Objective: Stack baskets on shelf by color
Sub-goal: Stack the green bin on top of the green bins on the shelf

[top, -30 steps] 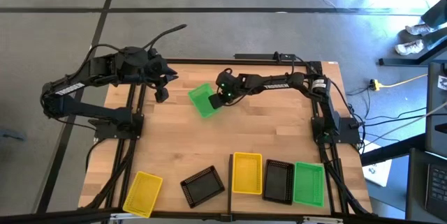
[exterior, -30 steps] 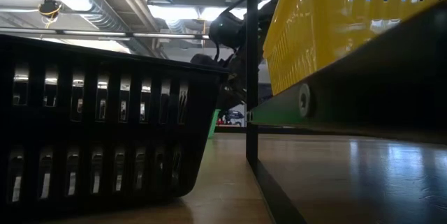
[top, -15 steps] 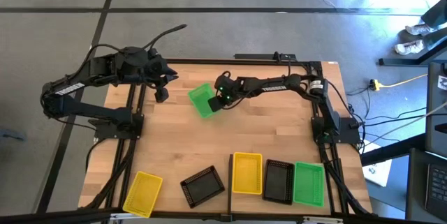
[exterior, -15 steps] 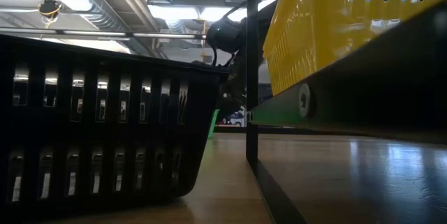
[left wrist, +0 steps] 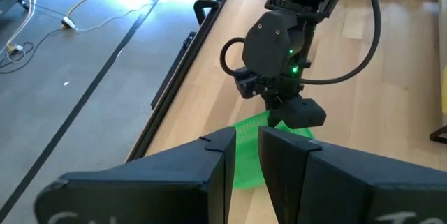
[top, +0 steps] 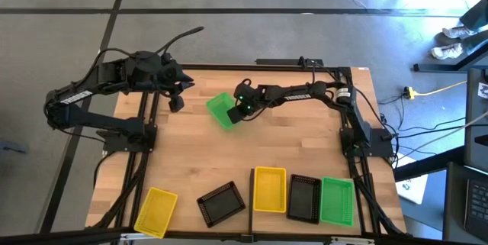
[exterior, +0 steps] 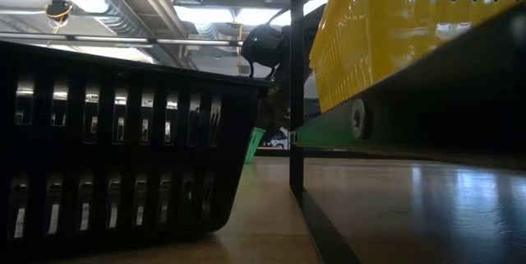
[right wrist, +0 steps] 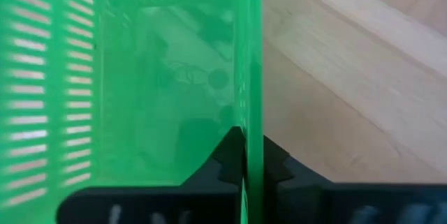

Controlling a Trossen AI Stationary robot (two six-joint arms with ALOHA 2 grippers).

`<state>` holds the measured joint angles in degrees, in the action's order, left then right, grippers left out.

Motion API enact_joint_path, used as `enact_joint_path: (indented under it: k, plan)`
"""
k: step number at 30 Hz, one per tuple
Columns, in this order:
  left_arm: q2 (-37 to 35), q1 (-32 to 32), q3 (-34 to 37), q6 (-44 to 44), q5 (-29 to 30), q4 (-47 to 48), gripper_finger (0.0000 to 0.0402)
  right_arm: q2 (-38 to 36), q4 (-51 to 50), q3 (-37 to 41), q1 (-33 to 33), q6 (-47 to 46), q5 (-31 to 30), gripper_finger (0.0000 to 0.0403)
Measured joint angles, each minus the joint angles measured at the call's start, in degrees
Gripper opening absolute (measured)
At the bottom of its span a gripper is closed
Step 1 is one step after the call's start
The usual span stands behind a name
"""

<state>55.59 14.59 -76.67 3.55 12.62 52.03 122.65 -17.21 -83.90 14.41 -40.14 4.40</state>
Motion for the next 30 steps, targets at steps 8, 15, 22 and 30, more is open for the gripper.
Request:
enact_joint_path:
  k: [8,15,22,30]
  plan:
    - [0.0,0.0,0.0,0.0,0.0,0.0,0.0055,-1.2,-3.3,-1.5,0.0,0.4,-0.4,0.0002]
    - [0.0,0.0,0.0,1.5,0.0,0.0,0.0055,-1.5,-18.5,-14.2,-1.2,6.6,-5.0,0.0001]
    - [-0.7,0.0,0.0,1.6,0.0,0.0,0.0055,-1.6,-34.3,-28.5,-2.8,9.5,-12.8,0.0000]
    - [-4.7,0.0,0.0,3.9,0.3,0.0,0.0055,-1.6,-44.6,-36.4,-3.3,8.7,-17.2,0.0000]
